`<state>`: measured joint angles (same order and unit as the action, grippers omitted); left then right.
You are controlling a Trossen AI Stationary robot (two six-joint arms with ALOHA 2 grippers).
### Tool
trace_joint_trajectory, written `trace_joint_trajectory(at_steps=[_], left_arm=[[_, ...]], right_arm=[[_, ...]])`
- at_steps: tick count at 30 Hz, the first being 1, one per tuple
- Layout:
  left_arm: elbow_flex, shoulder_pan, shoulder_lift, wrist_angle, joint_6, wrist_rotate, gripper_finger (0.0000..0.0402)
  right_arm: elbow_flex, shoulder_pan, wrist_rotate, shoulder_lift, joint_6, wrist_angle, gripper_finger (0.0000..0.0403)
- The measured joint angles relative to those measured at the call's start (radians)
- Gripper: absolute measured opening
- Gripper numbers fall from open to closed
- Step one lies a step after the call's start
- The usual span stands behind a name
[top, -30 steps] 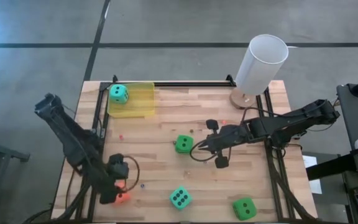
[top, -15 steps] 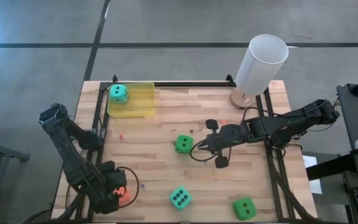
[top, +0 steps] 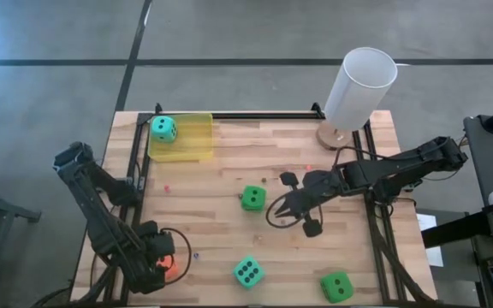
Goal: Pick & Place Dice
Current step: Put the orange large die into the yellow container
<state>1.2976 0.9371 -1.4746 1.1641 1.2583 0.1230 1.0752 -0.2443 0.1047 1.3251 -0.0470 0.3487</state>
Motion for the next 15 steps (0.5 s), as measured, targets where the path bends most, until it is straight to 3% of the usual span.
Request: trace_joint_trajectory(at_steps=[15], left_arm=[[0.000, 0.000, 0.000, 0.000, 0.021, 0.000, 0.0294]], right_arm=[[0.000, 0.000, 0.001, 0.002, 0.039, 0.001, 0.0028]])
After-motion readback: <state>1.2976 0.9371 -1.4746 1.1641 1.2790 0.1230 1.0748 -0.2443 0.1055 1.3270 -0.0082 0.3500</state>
